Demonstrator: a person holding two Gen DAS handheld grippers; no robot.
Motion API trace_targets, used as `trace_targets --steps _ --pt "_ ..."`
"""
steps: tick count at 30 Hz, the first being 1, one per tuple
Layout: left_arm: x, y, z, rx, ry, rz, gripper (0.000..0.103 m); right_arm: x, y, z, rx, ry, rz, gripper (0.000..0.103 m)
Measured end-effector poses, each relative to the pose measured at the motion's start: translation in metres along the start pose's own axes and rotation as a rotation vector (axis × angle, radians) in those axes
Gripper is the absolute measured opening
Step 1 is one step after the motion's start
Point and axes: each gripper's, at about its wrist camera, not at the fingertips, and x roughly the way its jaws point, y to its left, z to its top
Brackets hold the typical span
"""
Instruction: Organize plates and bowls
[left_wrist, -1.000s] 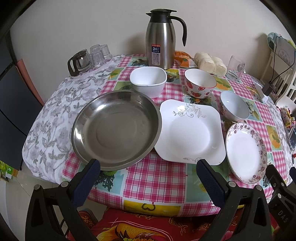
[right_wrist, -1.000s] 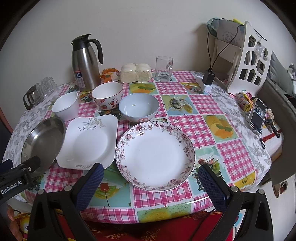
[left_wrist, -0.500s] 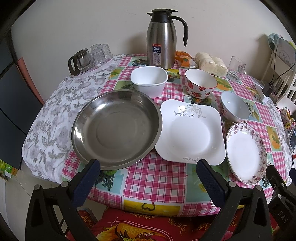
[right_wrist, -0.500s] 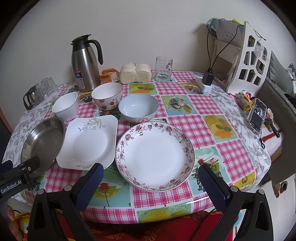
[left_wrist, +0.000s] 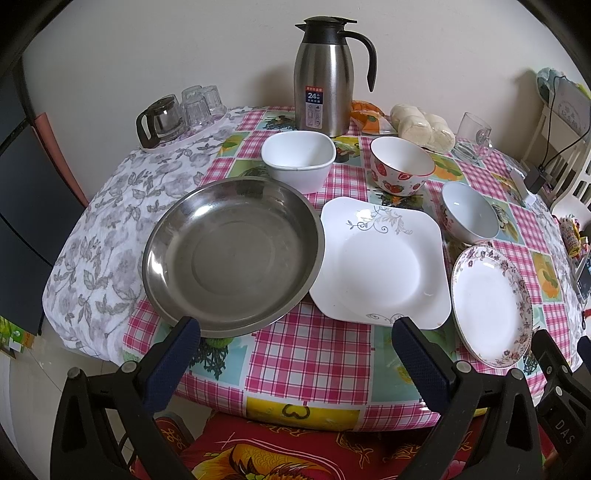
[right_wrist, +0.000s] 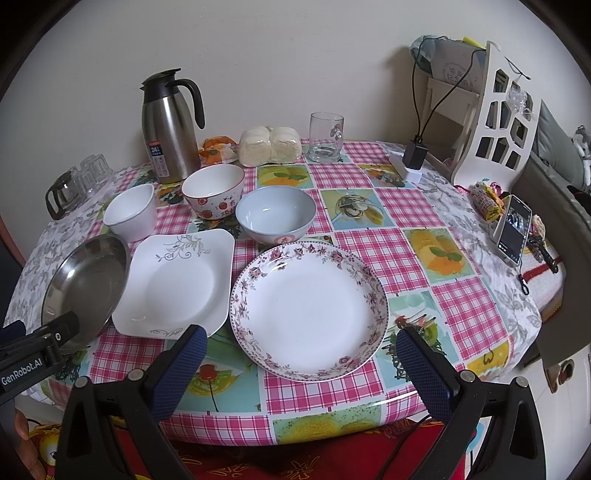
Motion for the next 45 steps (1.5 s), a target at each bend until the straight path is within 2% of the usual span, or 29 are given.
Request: trace_targets --steps 31,35,45 --pt "0.001 0.005 0.002 -0.036 0.016 -0.015 0.103 -0.001 -0.003 0.001 0.014 0.002 -0.002 0.103" --pt "0.01 0.005 0.013 -0.041 0.049 0.008 0.103 0.002 -0.001 0.007 0.008 0.016 0.011 0.103" --pt "0.018 0.027 0.062 -0.153 0.029 0.013 0.103 0.022 0.023 0.04 -0.023 0.033 0.063 0.103"
